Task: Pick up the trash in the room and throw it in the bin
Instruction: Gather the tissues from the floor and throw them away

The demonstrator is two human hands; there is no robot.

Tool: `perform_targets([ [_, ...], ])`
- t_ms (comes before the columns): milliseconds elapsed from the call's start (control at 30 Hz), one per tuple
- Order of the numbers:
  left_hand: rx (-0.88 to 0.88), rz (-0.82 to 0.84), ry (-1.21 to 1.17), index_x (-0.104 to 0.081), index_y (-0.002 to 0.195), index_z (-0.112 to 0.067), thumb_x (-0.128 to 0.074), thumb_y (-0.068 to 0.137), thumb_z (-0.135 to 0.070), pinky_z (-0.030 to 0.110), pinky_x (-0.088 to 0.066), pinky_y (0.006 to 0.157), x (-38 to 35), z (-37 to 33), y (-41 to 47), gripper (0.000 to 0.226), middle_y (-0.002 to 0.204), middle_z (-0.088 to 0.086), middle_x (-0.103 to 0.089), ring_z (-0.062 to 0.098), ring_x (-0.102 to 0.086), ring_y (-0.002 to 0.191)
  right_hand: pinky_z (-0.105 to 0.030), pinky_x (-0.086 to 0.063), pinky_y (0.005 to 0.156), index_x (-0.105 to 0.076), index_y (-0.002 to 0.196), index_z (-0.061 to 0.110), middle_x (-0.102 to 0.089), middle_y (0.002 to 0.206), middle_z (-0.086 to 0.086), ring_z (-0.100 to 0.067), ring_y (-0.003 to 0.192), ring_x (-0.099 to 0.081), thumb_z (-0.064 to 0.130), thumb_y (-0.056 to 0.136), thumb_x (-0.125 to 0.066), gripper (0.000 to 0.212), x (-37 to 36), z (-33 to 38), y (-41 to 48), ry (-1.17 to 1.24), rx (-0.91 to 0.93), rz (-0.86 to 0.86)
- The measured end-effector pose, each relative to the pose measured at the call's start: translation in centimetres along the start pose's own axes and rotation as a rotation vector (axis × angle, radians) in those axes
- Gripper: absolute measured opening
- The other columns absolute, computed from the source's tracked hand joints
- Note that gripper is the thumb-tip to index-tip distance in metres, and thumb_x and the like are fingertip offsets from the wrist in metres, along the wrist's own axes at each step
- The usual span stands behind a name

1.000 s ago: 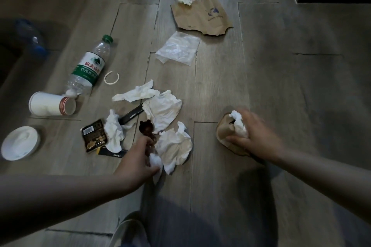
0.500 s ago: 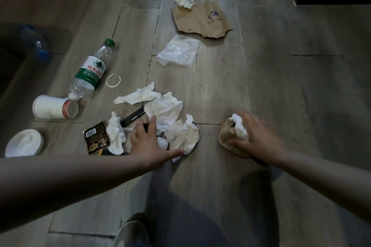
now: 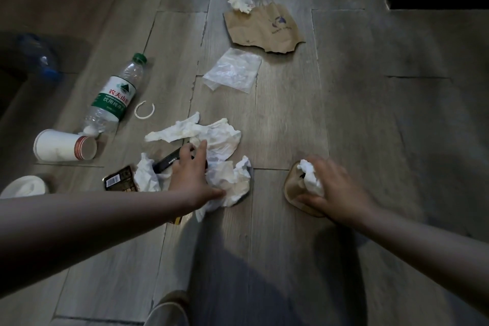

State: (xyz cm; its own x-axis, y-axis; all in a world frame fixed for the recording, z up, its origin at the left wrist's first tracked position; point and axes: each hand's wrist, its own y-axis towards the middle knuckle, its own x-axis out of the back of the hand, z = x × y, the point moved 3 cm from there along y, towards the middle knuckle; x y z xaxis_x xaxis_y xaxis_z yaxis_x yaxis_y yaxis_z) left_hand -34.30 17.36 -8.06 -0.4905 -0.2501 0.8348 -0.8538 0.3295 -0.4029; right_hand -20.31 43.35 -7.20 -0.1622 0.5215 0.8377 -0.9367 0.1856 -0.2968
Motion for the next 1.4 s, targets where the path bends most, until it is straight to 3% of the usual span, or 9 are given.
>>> perform_targets([
  [133, -0.031, -0.093, -0.006, -0.007, 0.150, -0.031, -0.090, 0.052, -0.043, 0.046, -0.032, 0.111, 1.6, 0.9, 0.8, 0.130, 0.156, 0.003, -0.004, 0.032, -0.018, 0.142, -0.034, -0.038, 0.095, -0.028, 0.144, 0.029, -0.039, 0.139, 0.001, -0.022, 0.124, -0.040, 0.052, 0.078, -0.070, 0.082, -0.1, 0.0, 0.0, 0.009, 0.007, -0.013],
  [267, 0.021, -0.088, 0.242, 0.006, 0.150, -0.032, -0.083, 0.044, -0.066, 0.053, -0.028, 0.112, 3.3, 2.0, 1.6, 0.143, 0.158, 0.007, 0.004, 0.038, -0.012, 0.141, -0.032, -0.038, 0.092, -0.029, 0.144, 0.030, -0.038, 0.138, 0.002, -0.020, 0.123, -0.038, 0.051, 0.079, -0.070, 0.080, -0.3, 0.0, -0.1, 0.021, 0.018, -0.023],
  [367, 0.014, -0.019, 0.372, 0.020, 0.146, -0.039, -0.072, 0.039, -0.081, 0.062, -0.019, 0.113, 4.0, 2.4, 2.6, 0.148, 0.156, 0.002, 0.024, 0.040, 0.009, 0.144, -0.032, -0.038, 0.092, -0.028, 0.144, 0.030, -0.038, 0.138, 0.003, -0.019, 0.123, -0.038, 0.051, 0.079, -0.069, 0.080, -0.4, -0.1, -0.1, 0.024, 0.022, -0.026],
  [500, 0.013, 0.164, 0.219, 0.027, 0.139, -0.050, -0.072, 0.028, -0.084, 0.072, -0.009, 0.108, 3.9, 2.3, 4.1, 0.153, 0.149, -0.009, 0.040, 0.039, 0.033, 0.137, -0.029, -0.036, 0.089, -0.026, 0.144, 0.033, -0.038, 0.136, 0.005, -0.016, 0.121, -0.038, 0.052, 0.079, -0.069, 0.080, -0.4, -0.2, -0.1, 0.040, 0.028, -0.014],
  [633, -0.034, 0.277, 0.292, 0.021, 0.142, -0.051, -0.072, 0.029, -0.084, 0.065, -0.016, 0.112, 3.0, 1.5, 4.4, 0.150, 0.153, -0.005, 0.032, 0.044, 0.014, 0.142, -0.028, -0.034, 0.088, -0.026, 0.144, 0.033, -0.039, 0.134, 0.005, -0.017, 0.121, -0.039, 0.051, 0.079, -0.068, 0.079, -0.3, -0.1, -0.2, 0.040, 0.028, -0.013],
  [767, -0.139, 0.191, 0.396, -0.001, 0.148, -0.040, -0.074, 0.043, -0.077, 0.053, -0.033, 0.108, 1.9, 1.1, 3.5, 0.133, 0.155, 0.002, 0.005, 0.039, -0.010, 0.137, -0.030, -0.035, 0.088, -0.026, 0.146, 0.031, -0.039, 0.136, 0.003, -0.018, 0.121, -0.038, 0.051, 0.079, -0.068, 0.081, -0.4, 0.0, -0.2, 0.021, 0.009, -0.012],
  [1033, -0.166, 0.080, 0.170, -0.043, 0.134, -0.029, -0.087, 0.049, -0.051, 0.038, -0.038, 0.100, 1.5, 0.6, 3.0, 0.099, 0.131, 0.003, -0.031, 0.029, -0.035, 0.119, -0.033, -0.036, 0.093, -0.027, 0.145, 0.030, -0.040, 0.135, 0.002, -0.020, 0.122, -0.038, 0.051, 0.078, -0.069, 0.081, -0.6, -0.3, -0.1, 0.017, 0.005, -0.023],
  [1200, -0.152, 0.081, 0.010, -0.048, 0.130, -0.019, -0.092, 0.052, -0.031, 0.025, -0.042, 0.091, 1.4, 0.1, 2.9, 0.090, 0.127, 0.002, -0.031, 0.020, -0.043, 0.112, -0.033, -0.037, 0.092, -0.026, 0.144, 0.032, -0.039, 0.135, 0.003, -0.019, 0.122, -0.037, 0.052, 0.078, -0.068, 0.082, -0.6, -0.4, -0.2, 0.018, 0.004, -0.020],
  [1400, -0.141, 0.085, -0.007, -0.048, 0.129, -0.019, -0.092, 0.052, -0.028, 0.025, -0.043, 0.092, 1.4, 0.1, 3.1, 0.089, 0.129, 0.002, -0.031, 0.018, -0.045, 0.111, -0.035, -0.039, 0.095, -0.026, 0.145, 0.032, -0.038, 0.138, 0.003, -0.018, 0.124, -0.037, 0.052, 0.079, -0.068, 0.081, -0.6, -0.5, -0.2, 0.027, 0.017, -0.016],
])
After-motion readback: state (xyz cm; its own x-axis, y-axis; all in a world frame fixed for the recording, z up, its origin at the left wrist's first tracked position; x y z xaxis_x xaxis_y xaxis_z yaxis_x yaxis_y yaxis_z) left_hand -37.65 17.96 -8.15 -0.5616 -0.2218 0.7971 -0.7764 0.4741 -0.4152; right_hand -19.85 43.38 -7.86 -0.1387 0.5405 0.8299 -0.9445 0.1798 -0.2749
